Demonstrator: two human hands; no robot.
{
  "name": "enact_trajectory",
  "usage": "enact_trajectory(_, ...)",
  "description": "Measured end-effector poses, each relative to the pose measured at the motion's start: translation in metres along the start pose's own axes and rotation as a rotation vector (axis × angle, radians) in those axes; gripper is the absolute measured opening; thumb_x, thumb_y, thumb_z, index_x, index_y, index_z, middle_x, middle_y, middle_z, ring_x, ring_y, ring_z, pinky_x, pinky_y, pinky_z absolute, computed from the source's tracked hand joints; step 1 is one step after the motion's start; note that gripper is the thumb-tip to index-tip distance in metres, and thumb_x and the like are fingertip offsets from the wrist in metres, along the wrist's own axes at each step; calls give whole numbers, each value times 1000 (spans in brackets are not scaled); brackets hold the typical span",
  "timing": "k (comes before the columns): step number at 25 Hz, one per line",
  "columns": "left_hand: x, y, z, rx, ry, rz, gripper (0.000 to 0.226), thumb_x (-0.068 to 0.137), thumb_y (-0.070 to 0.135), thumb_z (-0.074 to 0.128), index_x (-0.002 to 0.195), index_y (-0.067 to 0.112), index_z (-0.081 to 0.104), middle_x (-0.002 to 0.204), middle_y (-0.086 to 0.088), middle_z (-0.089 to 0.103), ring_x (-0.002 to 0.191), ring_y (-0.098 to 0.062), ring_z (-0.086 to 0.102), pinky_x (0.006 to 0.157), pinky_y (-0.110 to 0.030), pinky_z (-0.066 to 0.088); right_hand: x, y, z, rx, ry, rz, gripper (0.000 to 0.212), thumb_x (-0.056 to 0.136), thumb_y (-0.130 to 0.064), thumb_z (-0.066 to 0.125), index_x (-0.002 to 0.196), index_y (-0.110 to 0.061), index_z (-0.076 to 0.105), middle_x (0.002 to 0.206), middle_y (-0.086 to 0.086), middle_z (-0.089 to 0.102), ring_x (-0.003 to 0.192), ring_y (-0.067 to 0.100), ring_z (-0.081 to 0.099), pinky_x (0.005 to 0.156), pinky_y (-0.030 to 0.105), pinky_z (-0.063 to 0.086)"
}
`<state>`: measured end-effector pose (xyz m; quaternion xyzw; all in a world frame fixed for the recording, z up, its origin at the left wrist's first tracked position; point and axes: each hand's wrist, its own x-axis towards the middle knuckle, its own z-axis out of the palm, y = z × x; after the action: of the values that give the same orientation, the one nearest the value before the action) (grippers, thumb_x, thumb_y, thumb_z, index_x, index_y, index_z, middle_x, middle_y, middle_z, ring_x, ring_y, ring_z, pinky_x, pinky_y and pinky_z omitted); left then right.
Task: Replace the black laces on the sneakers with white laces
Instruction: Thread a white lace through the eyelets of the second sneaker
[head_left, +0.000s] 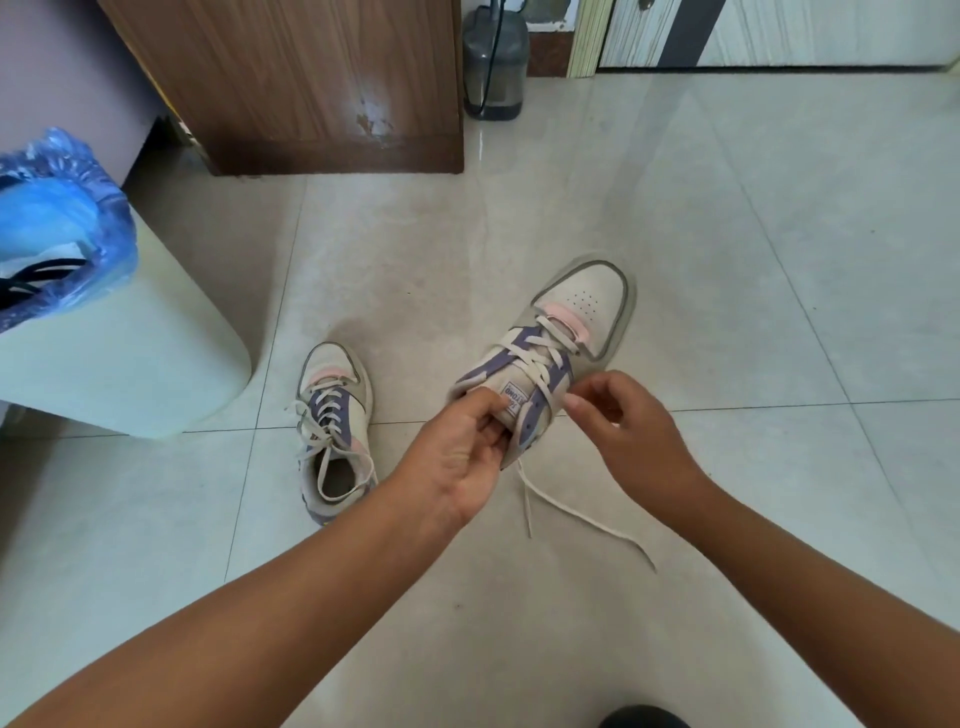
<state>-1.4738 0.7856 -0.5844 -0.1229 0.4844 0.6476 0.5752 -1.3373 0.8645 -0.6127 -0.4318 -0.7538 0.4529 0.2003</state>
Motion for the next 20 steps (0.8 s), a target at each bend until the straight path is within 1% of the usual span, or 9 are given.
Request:
enact_trajectory(2,0,-5,1,-51,-9,28,25,86,-9,44,92,6,62,74,-7,71,68,-15,66,75,-25,55,6,-3,15,104,20,71,11,86,-29,66,84,-23,57,92,-3,60,86,8,55,70,11,40)
enact_trajectory(4,3,-13,-1,-134,24,21,25,87,-11,42,97,2,61,83,-13,69,77,-20,65,86,-31,51,6,2,22,109,-26,75,11,86,-25,66,80,-23,57,91,-1,59,85,7,53,69,7,39)
enact_trajectory(7,10,-35,-17,-268,160,-59,25,87,-12,39,96,-2,60,75,-15,67,75,-22,62,73,-30,55,-1,22,31,58,-147,92,19,88,-20,65,72,-26,56,85,-4,56,79,5,51,68,5,37)
enact_trajectory(9,13,-56,-32,-313,294,-110,30,86,-10,39,108,-4,59,75,-14,63,73,-21,60,66,-29,55,-5,36,37,-34,-264,87,22,91,-18,60,72,-22,51,77,-6,53,70,4,47,65,10,37)
enact_trajectory(11,14,-73,-45,-345,402,-125,38,87,-9,40,123,-7,53,80,-15,58,75,-21,57,61,-28,55,-10,50,47,-187,-381,53,19,95,-19,53,77,-17,46,73,-6,49,67,10,45,65,20,36)
enact_trajectory(14,14,-83,-48,-395,466,-101,39,88,-9,41,125,-6,52,87,-16,59,76,-22,58,62,-27,54,-17,62,60,-320,-445,25,14,99,-24,44,88,-15,39,75,4,54,68,23,48,64,34,36)
enact_trajectory(17,-3,-74,-45,-213,398,-176,27,90,-7,39,110,-3,57,85,-16,62,75,-23,60,63,-28,54,-13,62,60,-358,-475,-57,9,98,-22,46,97,-14,43,71,3,55,64,25,50,61,34,36)
enact_trajectory(19,-15,-63,-52,113,341,-260,15,91,-4,41,94,-2,56,80,-16,59,74,-24,59,63,-32,55,-5,65,49,-639,-422,-323,12,89,-14,59,99,-9,56,66,4,61,58,28,56,55,30,37)
enact_trajectory(20,-20,-55,-57,326,314,-265,11,92,0,43,91,0,54,81,-14,56,74,-24,58,62,-33,55,-1,74,41,-755,-354,-438,13,79,-11,67,91,-8,63,60,4,62,50,28,57,49,27,38)
